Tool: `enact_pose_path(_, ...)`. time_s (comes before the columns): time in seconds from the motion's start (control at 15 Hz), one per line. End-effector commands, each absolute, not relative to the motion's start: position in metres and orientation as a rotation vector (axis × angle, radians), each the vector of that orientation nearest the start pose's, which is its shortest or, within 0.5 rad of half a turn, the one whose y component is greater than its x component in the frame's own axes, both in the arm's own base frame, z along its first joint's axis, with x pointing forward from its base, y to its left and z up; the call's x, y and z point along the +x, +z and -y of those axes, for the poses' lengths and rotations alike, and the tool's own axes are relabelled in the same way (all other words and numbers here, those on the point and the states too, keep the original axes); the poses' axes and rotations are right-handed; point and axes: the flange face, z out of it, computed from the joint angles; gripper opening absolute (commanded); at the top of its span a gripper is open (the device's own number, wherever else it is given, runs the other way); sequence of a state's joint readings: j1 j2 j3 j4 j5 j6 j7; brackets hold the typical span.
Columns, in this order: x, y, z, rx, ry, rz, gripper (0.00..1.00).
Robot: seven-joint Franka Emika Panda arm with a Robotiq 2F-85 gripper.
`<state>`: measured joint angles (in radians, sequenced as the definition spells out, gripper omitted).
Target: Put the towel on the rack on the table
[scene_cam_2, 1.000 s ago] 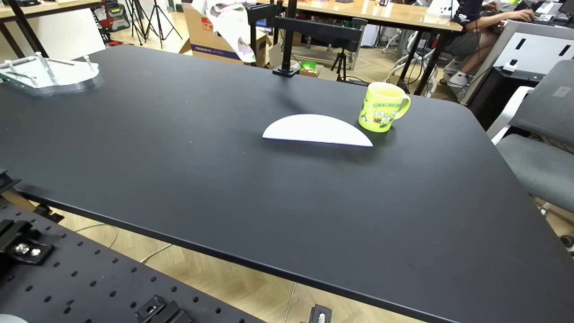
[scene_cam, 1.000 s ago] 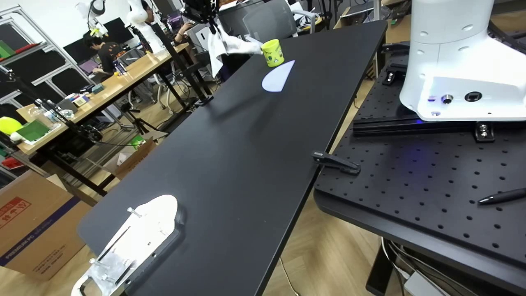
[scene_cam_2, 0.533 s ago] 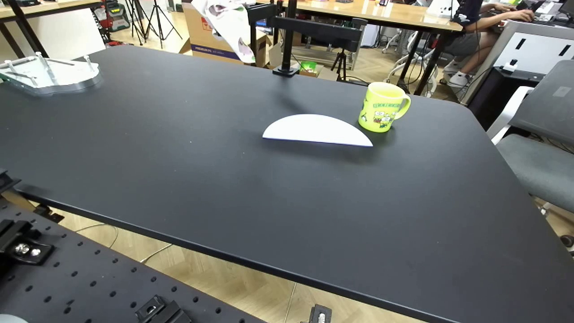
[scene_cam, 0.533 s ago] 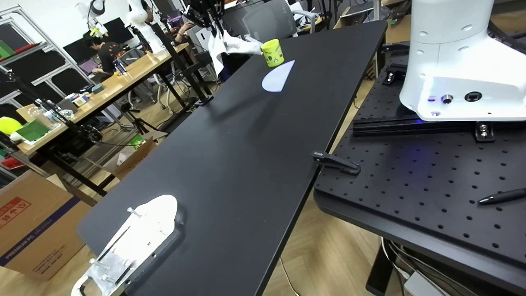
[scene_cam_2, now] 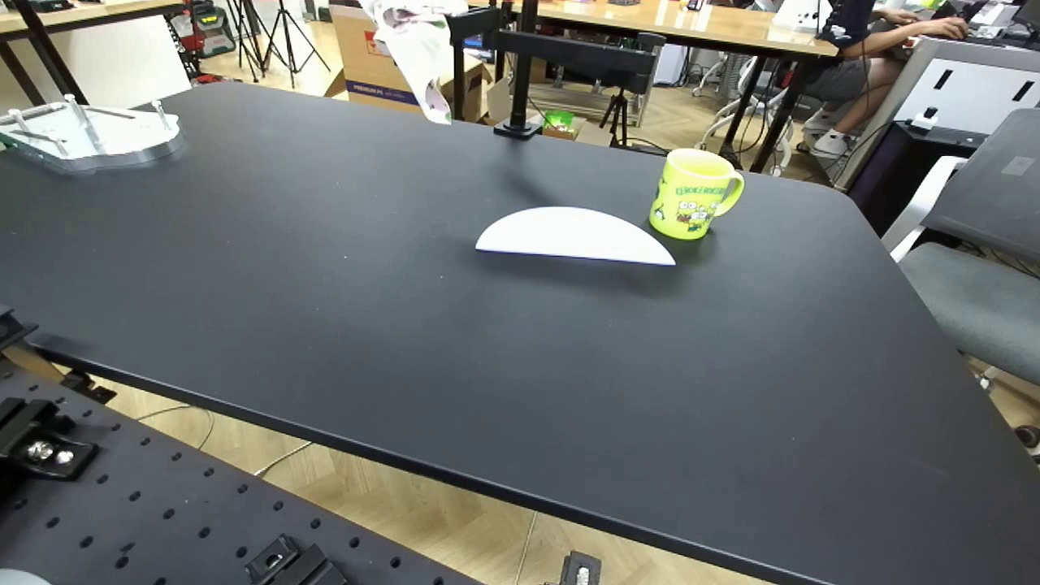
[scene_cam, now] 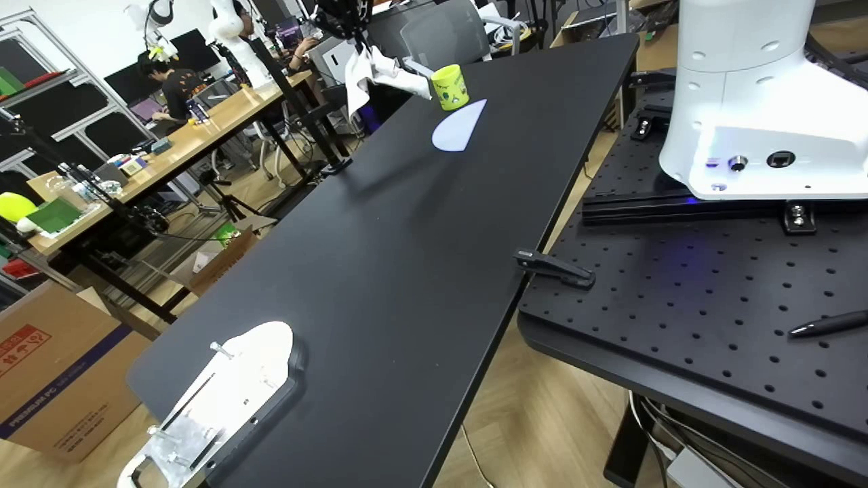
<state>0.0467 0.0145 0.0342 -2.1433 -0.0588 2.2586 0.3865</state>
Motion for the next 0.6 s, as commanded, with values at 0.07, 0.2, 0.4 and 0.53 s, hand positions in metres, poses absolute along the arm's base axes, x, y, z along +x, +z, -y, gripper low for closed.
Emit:
enact_pose_path(0.07, 0.5423, 0.4065, -0.0363, -3.100, -0.167, -0.452, 0.29)
enact_pose_path(0.2, 0.5426, 0.4064, -0.0368, -3.092, -0.163, -0.456, 0.41)
enact_pose_path(0.4, 0.5428, 0.4105, -0.0380, -3.092, -0.173, -0.456, 0.62)
enact_pose_path(0.53, 0.5424, 0.4139, -0.0388, -3.095, -0.181, -0.458, 0.76)
